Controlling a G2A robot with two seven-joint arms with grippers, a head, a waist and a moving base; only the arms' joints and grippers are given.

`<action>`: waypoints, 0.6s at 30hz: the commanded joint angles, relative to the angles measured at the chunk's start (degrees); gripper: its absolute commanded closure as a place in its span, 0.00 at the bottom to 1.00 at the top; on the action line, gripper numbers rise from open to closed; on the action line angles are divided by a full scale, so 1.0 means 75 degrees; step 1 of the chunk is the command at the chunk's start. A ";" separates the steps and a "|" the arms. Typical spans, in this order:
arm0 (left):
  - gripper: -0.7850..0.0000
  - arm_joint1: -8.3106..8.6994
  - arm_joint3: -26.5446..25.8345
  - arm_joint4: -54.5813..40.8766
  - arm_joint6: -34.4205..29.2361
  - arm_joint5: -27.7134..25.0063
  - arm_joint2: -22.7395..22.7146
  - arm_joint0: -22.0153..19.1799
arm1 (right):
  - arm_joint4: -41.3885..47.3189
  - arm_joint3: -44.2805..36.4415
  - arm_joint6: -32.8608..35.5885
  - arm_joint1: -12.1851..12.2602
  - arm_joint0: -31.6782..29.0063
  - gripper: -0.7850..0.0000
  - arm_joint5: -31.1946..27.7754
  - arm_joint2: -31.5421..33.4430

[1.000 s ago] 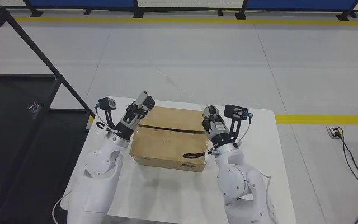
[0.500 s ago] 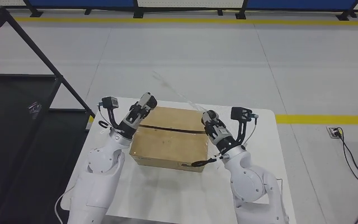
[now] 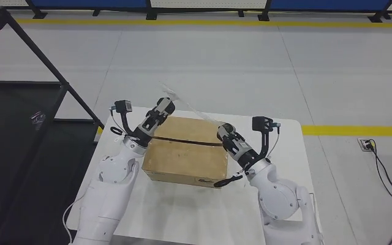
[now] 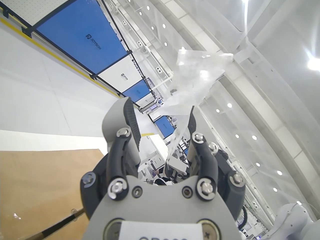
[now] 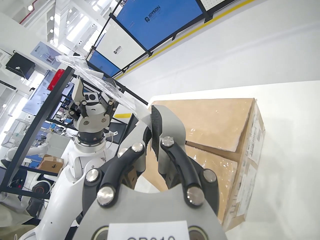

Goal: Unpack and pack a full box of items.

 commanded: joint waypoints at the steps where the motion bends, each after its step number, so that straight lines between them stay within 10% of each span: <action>1: 0.50 -0.0004 0.0101 -0.0007 0.0026 -0.0040 0.0034 -0.0060 | 0.0047 -0.0006 0.0001 0.0027 -0.0006 1.00 -0.0002 0.0013; 18: 0.64 -0.0010 0.0468 -0.0174 -0.0160 -0.0409 0.0288 -0.0336 | 0.0379 0.0162 0.0144 0.0217 0.0188 1.00 0.0051 -0.0021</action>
